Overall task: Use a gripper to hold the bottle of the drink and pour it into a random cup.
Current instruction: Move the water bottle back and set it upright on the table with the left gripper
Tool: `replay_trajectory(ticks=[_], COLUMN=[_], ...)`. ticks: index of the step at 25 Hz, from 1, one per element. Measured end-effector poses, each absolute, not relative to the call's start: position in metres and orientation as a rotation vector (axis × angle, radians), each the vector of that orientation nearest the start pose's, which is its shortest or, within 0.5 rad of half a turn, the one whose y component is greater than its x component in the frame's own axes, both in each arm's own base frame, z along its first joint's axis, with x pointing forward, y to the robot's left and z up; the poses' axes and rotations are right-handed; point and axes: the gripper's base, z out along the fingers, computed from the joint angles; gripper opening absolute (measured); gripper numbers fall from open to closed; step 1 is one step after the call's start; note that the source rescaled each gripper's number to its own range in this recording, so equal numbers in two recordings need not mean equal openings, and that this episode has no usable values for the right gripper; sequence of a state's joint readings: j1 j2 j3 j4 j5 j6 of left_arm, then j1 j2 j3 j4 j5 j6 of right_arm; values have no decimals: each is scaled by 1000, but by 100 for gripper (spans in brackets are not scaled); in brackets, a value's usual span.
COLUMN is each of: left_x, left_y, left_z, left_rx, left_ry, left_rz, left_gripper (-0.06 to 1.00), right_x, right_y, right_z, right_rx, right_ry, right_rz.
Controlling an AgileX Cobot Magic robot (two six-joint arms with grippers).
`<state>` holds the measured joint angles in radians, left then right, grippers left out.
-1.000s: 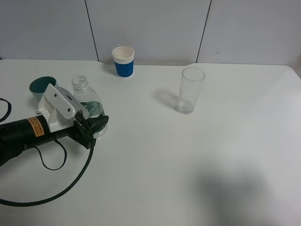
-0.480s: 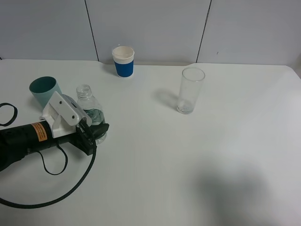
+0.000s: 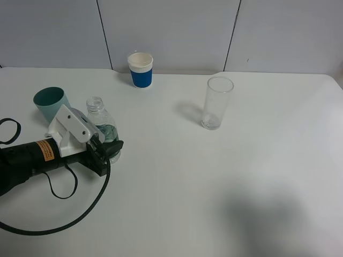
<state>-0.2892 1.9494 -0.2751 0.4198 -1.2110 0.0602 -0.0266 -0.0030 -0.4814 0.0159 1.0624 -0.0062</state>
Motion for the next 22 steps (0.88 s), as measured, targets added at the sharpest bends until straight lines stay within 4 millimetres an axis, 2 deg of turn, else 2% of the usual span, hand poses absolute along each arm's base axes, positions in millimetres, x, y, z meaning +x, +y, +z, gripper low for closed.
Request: replay_trajectory(ticks=[8,9,11,14,16,18,22], left_x=[216,216,216,216,216,216,216], left_y=[-100,-100,-100,-100,-100,-100,-100], left_z=[87,87,87,87,87,87,87], left_rx=[735,735,735,733,732,732,731], left_ry=[1828,1828,1828,1829,1829,1829,1829], left_rz=[-434,-434,-434,-433,-432,-432,-431], left_gripper=[0,3,25,70,85,92,94], right_x=[-3,-3,-3,-3,-3,-3,-3], right_y=[1,1,1,1,1,1,1], right_z=[272,272,272,272,272,272,272], right_rx=[20,20,20,20,20,20,20], right_ry=[2061,2061,2061,2061,2061,2061,2061], right_rz=[-1,-1,-1,-1,-1,-1,-1])
